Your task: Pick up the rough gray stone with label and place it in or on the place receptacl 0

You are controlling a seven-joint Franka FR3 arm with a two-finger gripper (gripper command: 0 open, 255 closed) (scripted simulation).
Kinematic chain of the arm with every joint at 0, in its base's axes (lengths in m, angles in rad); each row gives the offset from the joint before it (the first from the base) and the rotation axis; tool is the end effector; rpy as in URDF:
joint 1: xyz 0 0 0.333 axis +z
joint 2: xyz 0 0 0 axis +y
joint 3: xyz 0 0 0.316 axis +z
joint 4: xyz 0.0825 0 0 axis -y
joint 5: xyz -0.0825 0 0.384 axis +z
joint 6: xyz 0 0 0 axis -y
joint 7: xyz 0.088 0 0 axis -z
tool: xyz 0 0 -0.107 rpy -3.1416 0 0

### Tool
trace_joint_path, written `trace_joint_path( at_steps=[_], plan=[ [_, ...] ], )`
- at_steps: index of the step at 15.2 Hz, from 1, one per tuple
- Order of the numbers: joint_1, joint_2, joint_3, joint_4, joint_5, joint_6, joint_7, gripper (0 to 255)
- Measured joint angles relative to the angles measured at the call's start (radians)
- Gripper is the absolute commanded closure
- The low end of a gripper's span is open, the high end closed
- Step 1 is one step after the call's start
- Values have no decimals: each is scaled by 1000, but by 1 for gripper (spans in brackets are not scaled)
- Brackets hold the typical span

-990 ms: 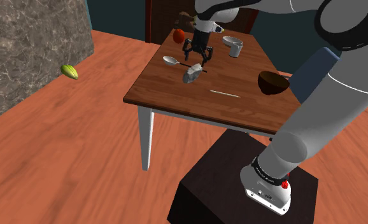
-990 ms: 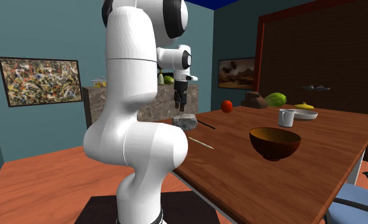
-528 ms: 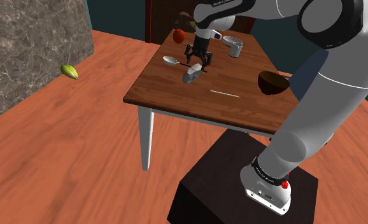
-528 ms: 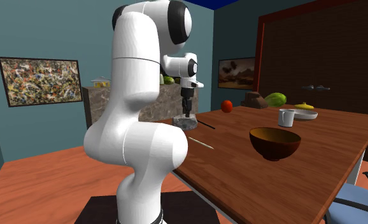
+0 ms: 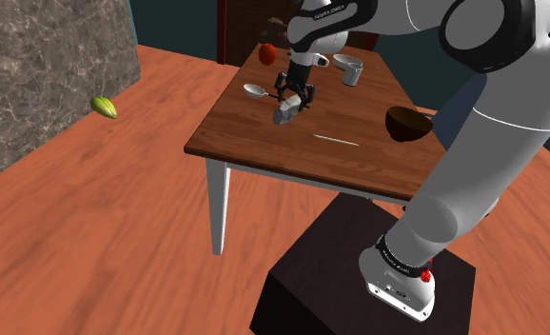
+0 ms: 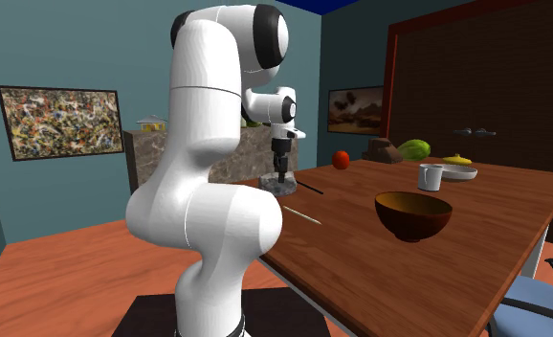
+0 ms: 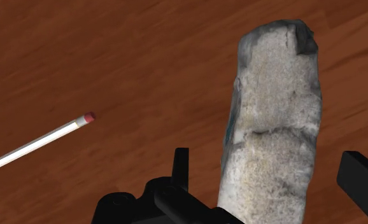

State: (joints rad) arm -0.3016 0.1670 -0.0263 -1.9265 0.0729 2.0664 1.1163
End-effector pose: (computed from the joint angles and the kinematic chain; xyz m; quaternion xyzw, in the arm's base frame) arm 0.5627 -0.1869 0.4015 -0.7383 0.6737 0.0238 0.0222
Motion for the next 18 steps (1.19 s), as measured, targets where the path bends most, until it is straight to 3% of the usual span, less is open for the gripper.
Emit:
trace_joint_path(
  at_steps=[2, 3, 13, 18],
  plan=[
    [0, 1, 0, 0, 0, 1, 0, 0],
    [0, 1, 0, 0, 0, 1, 0, 255],
    [0, 0, 0, 0, 0, 0, 1, 255],
    [1, -15, 0, 33, -2, -48, 5, 255]
  ],
)
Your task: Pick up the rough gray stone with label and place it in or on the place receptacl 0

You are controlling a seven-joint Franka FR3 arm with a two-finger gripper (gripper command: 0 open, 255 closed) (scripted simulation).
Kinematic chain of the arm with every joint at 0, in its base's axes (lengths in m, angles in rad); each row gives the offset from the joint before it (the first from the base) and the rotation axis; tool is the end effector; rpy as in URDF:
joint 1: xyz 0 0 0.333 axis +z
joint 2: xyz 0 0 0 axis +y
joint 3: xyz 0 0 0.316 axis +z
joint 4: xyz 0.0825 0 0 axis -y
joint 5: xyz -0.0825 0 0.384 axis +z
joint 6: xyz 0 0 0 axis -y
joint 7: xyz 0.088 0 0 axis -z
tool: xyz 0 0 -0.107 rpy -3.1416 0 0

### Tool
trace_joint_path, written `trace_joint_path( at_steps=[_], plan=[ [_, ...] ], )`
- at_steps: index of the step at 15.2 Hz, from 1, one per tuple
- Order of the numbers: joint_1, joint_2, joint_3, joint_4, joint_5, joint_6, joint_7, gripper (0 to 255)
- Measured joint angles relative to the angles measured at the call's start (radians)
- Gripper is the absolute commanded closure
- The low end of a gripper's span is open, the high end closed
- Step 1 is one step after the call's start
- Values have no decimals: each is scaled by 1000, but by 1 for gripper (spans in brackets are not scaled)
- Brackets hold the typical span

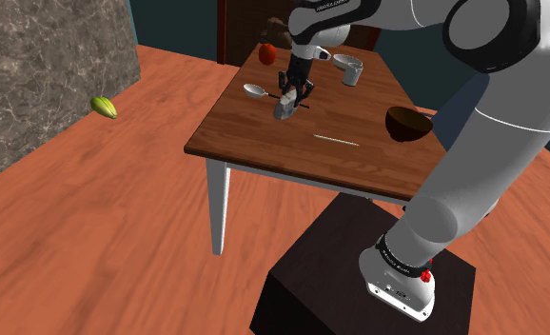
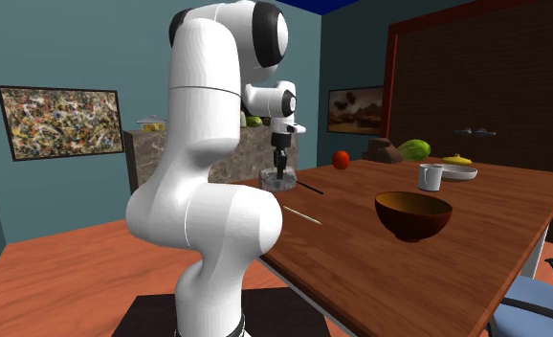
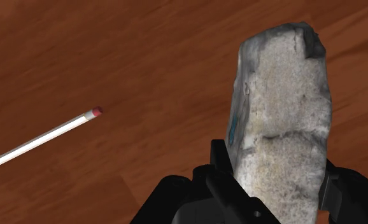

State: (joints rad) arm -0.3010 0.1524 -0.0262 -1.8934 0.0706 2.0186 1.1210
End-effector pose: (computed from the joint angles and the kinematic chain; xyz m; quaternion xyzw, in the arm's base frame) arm 0.5638 -0.1865 0.4213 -0.7383 0.6737 0.0239 0.0221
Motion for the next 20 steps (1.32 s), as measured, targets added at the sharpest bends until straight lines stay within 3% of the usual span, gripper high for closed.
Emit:
trace_joint_path(
  at_steps=[20],
  plan=[
    [-1, -47, -1, 213, -7, -259, 17, 255]
  ],
)
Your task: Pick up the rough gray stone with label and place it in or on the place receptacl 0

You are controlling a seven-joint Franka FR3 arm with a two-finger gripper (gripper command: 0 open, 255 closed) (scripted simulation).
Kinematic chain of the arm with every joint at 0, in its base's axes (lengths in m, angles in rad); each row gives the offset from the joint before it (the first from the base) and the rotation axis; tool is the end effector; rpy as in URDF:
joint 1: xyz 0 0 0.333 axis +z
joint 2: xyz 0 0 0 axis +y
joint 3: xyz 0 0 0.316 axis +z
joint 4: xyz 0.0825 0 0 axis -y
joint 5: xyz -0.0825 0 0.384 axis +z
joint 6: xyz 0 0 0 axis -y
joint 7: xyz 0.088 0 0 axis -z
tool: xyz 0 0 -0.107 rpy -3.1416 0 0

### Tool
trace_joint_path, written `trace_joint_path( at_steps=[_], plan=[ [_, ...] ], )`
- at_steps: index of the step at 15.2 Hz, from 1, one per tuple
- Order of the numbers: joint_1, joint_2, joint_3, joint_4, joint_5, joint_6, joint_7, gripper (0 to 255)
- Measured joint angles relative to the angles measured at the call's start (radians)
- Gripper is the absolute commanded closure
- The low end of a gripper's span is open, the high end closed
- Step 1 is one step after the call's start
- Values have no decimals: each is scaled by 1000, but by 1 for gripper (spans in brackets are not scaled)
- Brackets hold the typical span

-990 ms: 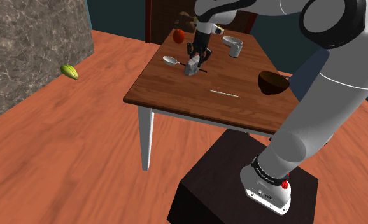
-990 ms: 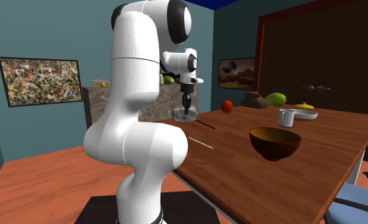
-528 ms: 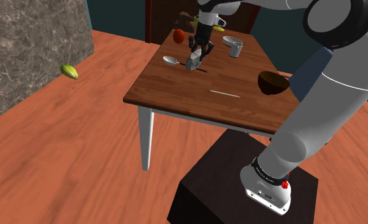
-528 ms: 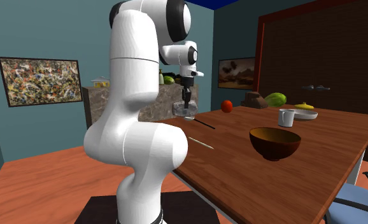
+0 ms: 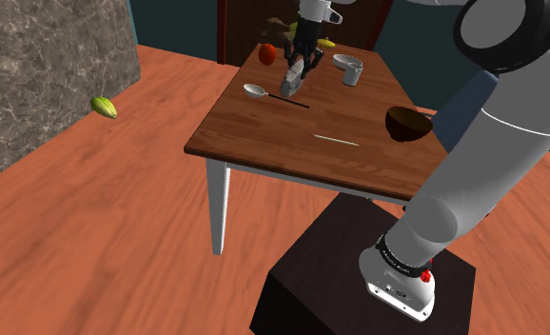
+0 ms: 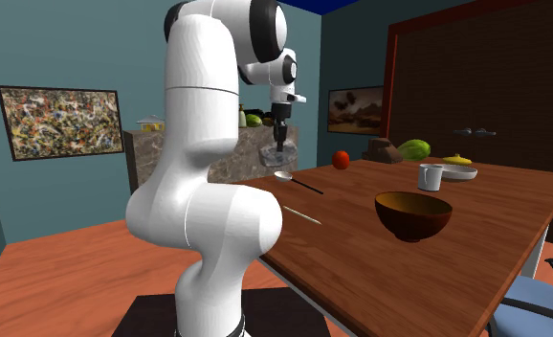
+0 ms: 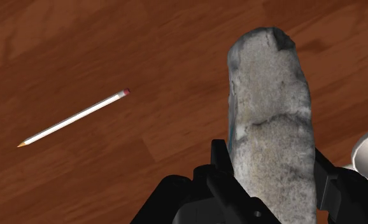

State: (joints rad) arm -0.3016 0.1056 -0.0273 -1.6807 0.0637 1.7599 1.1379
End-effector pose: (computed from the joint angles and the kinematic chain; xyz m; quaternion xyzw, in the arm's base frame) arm 0.5635 -0.1857 0.5279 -0.7382 0.6737 0.0238 0.0222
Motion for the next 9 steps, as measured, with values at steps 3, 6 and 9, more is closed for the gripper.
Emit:
trace_joint_path(
  at_steps=[3, 6, 9],
  plan=[
    [-2, 0, -1, 39, 0, -39, 0, 255],
    [-2, 5, -1, 83, 0, -78, 1, 255],
    [-7, -5, -5, 100, -1, -105, -5, 255]
  ],
)
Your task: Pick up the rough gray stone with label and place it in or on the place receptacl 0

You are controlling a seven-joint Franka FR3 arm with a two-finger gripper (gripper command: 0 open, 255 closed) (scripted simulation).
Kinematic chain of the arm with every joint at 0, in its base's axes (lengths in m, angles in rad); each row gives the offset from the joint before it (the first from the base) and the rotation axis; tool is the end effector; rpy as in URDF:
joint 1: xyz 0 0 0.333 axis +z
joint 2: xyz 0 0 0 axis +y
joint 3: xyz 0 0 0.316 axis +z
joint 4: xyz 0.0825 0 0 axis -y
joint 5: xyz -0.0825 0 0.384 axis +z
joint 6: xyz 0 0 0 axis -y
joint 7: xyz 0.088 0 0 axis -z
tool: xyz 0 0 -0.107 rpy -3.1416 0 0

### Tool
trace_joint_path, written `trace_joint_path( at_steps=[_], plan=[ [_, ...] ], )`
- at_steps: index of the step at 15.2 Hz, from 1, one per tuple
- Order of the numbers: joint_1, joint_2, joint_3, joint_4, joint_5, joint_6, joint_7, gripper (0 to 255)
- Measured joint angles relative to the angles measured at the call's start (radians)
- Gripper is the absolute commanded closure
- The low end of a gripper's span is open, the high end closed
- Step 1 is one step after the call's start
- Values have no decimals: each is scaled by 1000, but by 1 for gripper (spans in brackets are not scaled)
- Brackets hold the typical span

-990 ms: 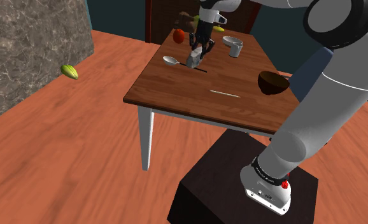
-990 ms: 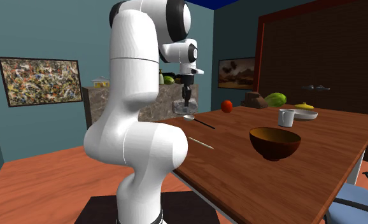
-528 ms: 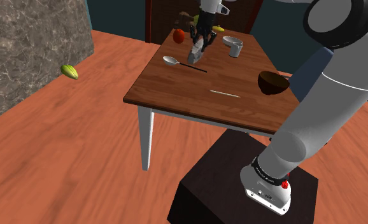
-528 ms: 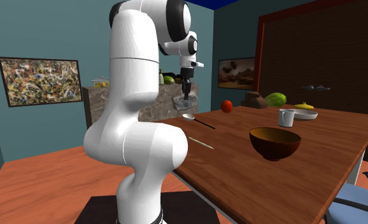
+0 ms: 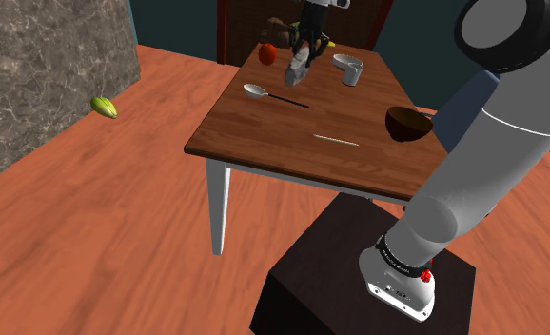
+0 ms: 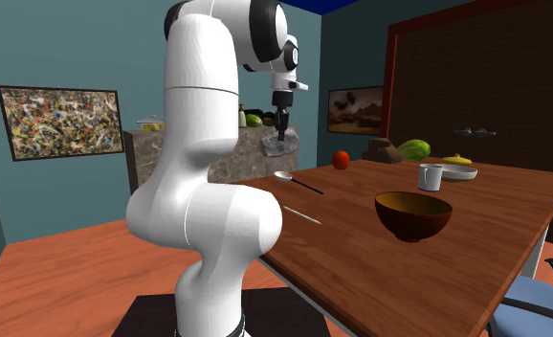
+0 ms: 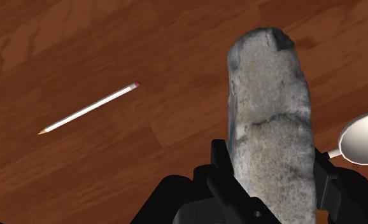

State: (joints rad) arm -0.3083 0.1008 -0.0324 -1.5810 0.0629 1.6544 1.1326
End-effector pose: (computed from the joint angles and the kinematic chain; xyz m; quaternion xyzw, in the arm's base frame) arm 0.5582 -0.1903 0.5694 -0.7383 0.6737 0.0241 0.0221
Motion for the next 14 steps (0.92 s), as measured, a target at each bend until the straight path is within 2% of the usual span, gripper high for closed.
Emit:
trace_joint_path(
  at_steps=[8, 14],
  plan=[
    [-78, -142, -73, -159, -13, 8, -149, 255],
    [-139, -209, -142, -225, -32, 3, -276, 255]
  ],
)
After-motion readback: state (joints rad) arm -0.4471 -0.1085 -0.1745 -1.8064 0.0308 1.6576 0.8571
